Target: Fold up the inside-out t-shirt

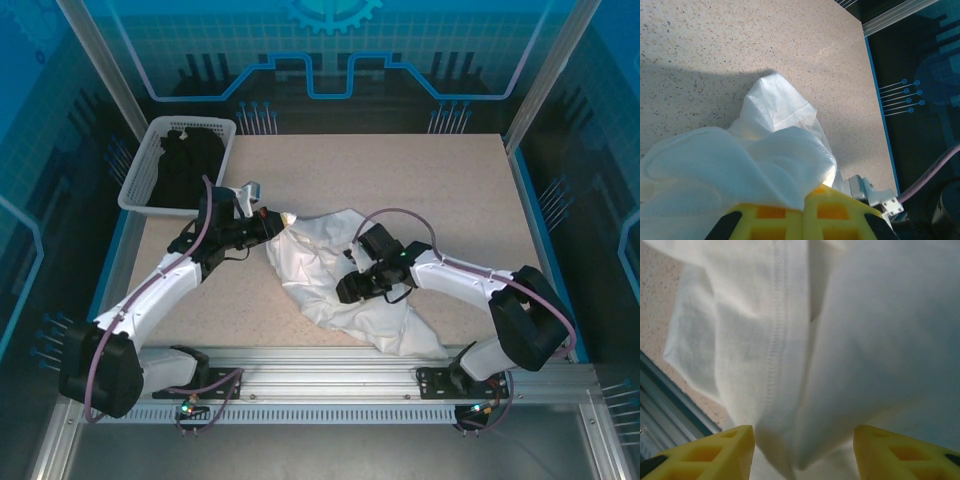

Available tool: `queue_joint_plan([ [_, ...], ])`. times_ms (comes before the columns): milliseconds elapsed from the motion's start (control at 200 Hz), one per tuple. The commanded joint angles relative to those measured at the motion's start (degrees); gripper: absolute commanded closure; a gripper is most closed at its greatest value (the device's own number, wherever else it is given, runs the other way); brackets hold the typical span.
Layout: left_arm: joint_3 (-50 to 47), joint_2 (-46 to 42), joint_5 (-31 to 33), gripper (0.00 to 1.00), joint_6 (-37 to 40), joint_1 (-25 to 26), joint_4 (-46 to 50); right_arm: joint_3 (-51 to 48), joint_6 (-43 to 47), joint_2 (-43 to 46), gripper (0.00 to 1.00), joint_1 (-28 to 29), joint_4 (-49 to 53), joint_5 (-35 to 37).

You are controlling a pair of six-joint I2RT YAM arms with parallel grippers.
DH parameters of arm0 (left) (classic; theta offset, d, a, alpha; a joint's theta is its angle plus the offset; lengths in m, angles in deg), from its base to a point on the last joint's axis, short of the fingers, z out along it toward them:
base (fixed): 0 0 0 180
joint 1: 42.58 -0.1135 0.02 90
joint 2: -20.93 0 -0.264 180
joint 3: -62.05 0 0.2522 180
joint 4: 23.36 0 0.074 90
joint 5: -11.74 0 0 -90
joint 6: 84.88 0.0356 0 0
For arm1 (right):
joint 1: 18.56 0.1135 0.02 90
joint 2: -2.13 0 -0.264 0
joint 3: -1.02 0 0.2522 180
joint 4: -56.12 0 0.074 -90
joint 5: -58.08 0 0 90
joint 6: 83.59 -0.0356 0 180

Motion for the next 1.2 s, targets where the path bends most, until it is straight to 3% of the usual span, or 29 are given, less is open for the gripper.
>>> queue_joint_plan([
  [0,1.06,-1.81,1.59,1.0,0.98,-0.41,0.87,-0.96,-1.12,-0.53,0.52,1.72,-0.07,-1.62],
  [120,1.98,-2.45,4.2,1.0,1.06,-0.58,1.58,0.43,0.87,0.6,0.89,1.97,2.81,-0.81],
  [180,2.87,-2.96,5.69,1.0,0.56,-1.04,1.93,4.09,3.94,2.46,1.0,0.69,7.28,2.66],
  [280,4.89,-3.99,7.32,1.0,-1.36,-2.48,-0.01,12.12,9.59,7.41,1.0,-6.13,12.44,6.85],
  [435,14.61,-2.9,8.22,1.0,-4.82,-5.73,-3.07,29.57,16.35,11.25,1.0,-16.11,11.8,9.62],
  [580,28.06,-0.67,8.44,1.0,-4.95,-7.98,-3.54,48.12,20.64,9.33,1.0,-20.07,10.87,10.08],
  [690,33.17,-2.03,8.75,1.0,-3.77,-9.6,-3.57,54.92,22.99,10.29,1.0,-20.94,9.16,10.89],
  [820,28.43,-7.14,10.36,1.0,-0.89,-9.73,-2.8,50.49,25.51,14.58,1.0,-21.36,6.68,10.83],
  [960,12.58,-14.71,10.5,1.0,0.74,-9.75,2.2,38.2,28.08,18.91,1.0,-21.93,5.46,7.66],
  [1100,-6.8,-24.68,13.82,0.9,1.14,-9.64,12.0,24.35,27.86,22.45,1.0,-22.61,5.09,3.02],
  [1196,-17.19,-30.23,16.25,0.77,-0.5,-9.64,17.33,16.11,24.47,22.23,1.0,-22.69,4.42,-1.87],
])
